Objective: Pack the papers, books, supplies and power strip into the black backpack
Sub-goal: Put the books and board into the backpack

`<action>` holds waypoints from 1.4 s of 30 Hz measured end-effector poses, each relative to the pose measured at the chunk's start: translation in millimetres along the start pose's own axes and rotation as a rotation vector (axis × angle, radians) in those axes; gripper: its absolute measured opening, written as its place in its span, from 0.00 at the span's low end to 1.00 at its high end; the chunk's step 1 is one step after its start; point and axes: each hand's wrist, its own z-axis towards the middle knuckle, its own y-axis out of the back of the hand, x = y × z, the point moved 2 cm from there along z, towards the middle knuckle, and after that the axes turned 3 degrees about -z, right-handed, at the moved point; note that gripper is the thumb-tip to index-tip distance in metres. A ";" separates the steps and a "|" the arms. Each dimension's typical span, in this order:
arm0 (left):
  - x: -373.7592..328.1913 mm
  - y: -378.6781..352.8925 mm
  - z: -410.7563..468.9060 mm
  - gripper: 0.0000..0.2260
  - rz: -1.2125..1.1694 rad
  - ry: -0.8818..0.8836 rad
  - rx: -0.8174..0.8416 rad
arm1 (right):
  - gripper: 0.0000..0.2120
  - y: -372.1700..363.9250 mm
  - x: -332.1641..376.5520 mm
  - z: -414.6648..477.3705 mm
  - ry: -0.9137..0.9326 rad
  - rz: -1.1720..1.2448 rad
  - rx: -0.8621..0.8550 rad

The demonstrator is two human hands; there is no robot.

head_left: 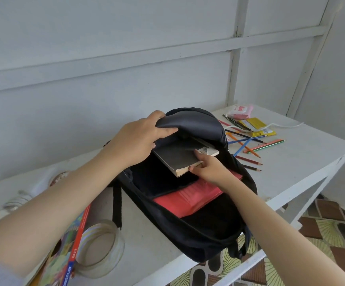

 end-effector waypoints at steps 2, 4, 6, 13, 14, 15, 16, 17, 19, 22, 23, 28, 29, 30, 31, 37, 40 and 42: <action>-0.7 0.3 -1.7 0.29 0.009 -0.013 -0.005 | 0.31 -0.5 -0.5 7.6 0.003 -0.032 -0.053; -1.9 0.4 -3.4 0.29 0.011 -0.026 -0.006 | 0.31 -0.3 2.4 14.2 0.022 -0.133 -0.074; -3.0 0.6 -5.1 0.29 0.015 -0.026 -0.001 | 0.30 -1.0 6.0 20.4 0.025 -0.189 -0.073; -2.4 2.0 -9.8 0.29 0.012 -0.033 -0.008 | 0.29 -0.9 0.7 33.0 -0.040 -0.169 -0.064; -2.5 0.4 -9.9 0.29 0.003 -0.025 -0.006 | 0.29 -0.9 2.3 30.5 -0.047 -0.184 -0.058; -1.9 -1.7 -10.1 0.29 -0.013 -0.013 -0.002 | 0.29 -2.3 5.3 25.9 -0.040 -0.248 -0.058; -1.3 -4.0 -10.3 0.29 -0.039 0.003 0.007 | 0.29 -5.0 8.2 20.4 -0.021 -0.350 -0.067; 0.2 -6.9 -10.8 0.28 -0.076 0.024 0.018 | 0.29 -9.0 11.3 13.0 0.004 -0.462 -0.076; 1.9 -12.7 -14.2 0.27 -0.173 0.072 0.034 | 0.28 -21.8 20.5 -8.0 0.078 -0.605 -0.006; 0.5 -20.8 -24.8 0.19 -0.365 0.137 0.015 | 0.14 -41.3 49.1 -50.6 0.243 -0.668 0.259; -0.6 -22.7 -29.3 0.16 -0.457 0.162 0.011 | 0.13 -44.6 63.3 -66.1 0.316 -0.665 0.332; 2.8 -14.2 -75.1 0.16 -0.988 0.378 -0.104 | 0.13 -63.6 131.7 -118.7 0.621 -0.463 0.538; 7.9 -9.8 -91.0 0.16 -1.089 0.449 -0.165 | 0.13 -71.6 139.1 -120.2 0.649 -0.457 0.578; 13.9 -4.7 -108.9 0.15 -1.165 0.526 -0.237 | 0.13 -80.4 144.7 -118.8 0.666 -0.453 0.609; 21.6 -0.5 -128.4 0.15 -1.201 0.612 -0.318 | 0.13 -90.3 149.1 -115.0 0.688 -0.457 0.623; 56.9 9.1 -261.1 0.15 -0.722 1.168 -0.599 | 0.11 -171.0 171.2 -78.5 0.723 -0.480 0.559; 57.4 2.1 -313.6 0.10 -0.556 1.369 -0.615 | 0.13 -217.6 176.7 -59.9 0.702 -0.491 0.563; 57.0 -5.9 -339.1 0.13 -0.369 1.469 -0.567 | 0.14 -245.6 176.2 -50.0 0.682 -0.501 0.573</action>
